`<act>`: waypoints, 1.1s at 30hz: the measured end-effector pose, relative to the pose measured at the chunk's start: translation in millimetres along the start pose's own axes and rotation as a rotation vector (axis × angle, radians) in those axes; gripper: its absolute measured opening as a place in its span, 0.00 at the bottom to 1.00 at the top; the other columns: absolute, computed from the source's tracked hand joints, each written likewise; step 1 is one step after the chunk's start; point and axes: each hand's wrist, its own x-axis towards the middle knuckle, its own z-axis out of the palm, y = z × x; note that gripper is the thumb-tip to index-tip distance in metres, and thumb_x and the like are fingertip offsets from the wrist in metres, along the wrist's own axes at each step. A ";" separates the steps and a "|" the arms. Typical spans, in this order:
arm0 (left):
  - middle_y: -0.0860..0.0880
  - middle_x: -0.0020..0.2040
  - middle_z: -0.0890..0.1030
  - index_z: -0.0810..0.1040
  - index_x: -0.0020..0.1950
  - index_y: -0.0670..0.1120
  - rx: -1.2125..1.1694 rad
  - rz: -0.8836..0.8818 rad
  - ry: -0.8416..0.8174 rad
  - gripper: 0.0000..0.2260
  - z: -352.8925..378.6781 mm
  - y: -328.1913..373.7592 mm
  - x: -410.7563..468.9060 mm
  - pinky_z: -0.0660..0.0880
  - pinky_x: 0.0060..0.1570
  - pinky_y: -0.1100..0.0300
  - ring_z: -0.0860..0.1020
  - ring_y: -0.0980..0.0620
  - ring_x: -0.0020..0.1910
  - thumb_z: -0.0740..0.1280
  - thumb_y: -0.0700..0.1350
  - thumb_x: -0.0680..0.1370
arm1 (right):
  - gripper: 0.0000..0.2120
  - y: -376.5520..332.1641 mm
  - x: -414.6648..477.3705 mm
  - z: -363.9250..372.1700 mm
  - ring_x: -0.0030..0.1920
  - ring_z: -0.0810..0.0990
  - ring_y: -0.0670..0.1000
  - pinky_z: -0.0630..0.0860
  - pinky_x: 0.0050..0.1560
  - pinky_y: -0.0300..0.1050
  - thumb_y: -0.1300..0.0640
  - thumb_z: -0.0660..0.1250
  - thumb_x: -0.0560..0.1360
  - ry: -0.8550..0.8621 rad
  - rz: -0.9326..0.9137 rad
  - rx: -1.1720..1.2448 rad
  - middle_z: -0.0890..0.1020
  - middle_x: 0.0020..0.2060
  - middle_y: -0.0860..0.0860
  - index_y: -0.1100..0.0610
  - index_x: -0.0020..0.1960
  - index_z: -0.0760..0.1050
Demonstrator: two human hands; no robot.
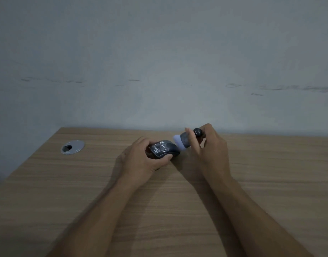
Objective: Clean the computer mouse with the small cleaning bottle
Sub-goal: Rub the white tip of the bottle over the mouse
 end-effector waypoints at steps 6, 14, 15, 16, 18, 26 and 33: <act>0.59 0.53 0.82 0.84 0.57 0.55 0.064 -0.004 -0.040 0.20 -3.5 3.7 -2.5 0.68 0.42 0.78 0.79 0.62 0.51 0.84 0.55 0.68 | 0.16 -24.8 -7.4 5.7 0.36 0.68 0.45 0.74 0.40 0.51 0.42 0.64 0.84 -0.029 -0.200 0.048 0.74 0.41 0.43 0.55 0.49 0.73; 0.59 0.52 0.82 0.84 0.56 0.57 0.069 -0.004 -0.037 0.21 -4.7 4.2 -4.6 0.76 0.52 0.57 0.80 0.61 0.52 0.82 0.61 0.68 | 0.15 0.7 0.3 6.0 0.38 0.71 0.46 0.80 0.48 0.62 0.37 0.62 0.84 -0.132 -0.061 -0.113 0.72 0.45 0.41 0.49 0.51 0.71; 0.59 0.52 0.82 0.84 0.56 0.56 0.054 -0.003 -0.027 0.21 -4.4 4.0 -4.2 0.77 0.53 0.55 0.80 0.61 0.53 0.83 0.61 0.67 | 0.14 0.0 1.2 3.6 0.38 0.71 0.45 0.79 0.48 0.63 0.38 0.62 0.85 -0.104 -0.061 -0.085 0.73 0.45 0.40 0.49 0.51 0.71; 0.59 0.52 0.83 0.84 0.56 0.57 0.046 -0.005 -0.023 0.21 -4.1 4.1 -3.8 0.78 0.56 0.53 0.80 0.61 0.53 0.82 0.61 0.67 | 0.13 -3.1 1.3 1.3 0.39 0.70 0.42 0.79 0.48 0.63 0.40 0.62 0.85 -0.072 -0.076 -0.048 0.73 0.46 0.40 0.49 0.51 0.72; 0.61 0.53 0.83 0.83 0.57 0.58 0.064 -0.012 -0.031 0.23 -4.3 4.9 -3.5 0.78 0.59 0.48 0.80 0.61 0.54 0.81 0.64 0.66 | 0.12 -13.5 -0.4 -1.2 0.41 0.70 0.39 0.77 0.49 0.59 0.41 0.61 0.86 -0.034 -0.148 0.002 0.73 0.47 0.39 0.49 0.53 0.72; 0.62 0.53 0.82 0.82 0.56 0.61 0.057 0.014 -0.054 0.22 -5.5 7.7 -6.9 0.77 0.61 0.44 0.79 0.60 0.54 0.79 0.65 0.65 | 0.24 -22.8 -5.5 9.8 0.45 0.81 0.54 0.74 0.50 0.57 0.33 0.53 0.84 -0.158 -0.236 -0.193 0.79 0.50 0.45 0.51 0.54 0.75; 0.58 0.50 0.83 0.84 0.53 0.55 0.032 0.012 -0.019 0.19 -5.6 9.0 -5.6 0.77 0.56 0.53 0.80 0.59 0.52 0.83 0.58 0.67 | 0.14 -4.5 -0.6 1.4 0.41 0.75 0.43 0.78 0.53 0.61 0.40 0.68 0.83 -0.080 -0.075 -0.052 0.76 0.47 0.41 0.50 0.52 0.76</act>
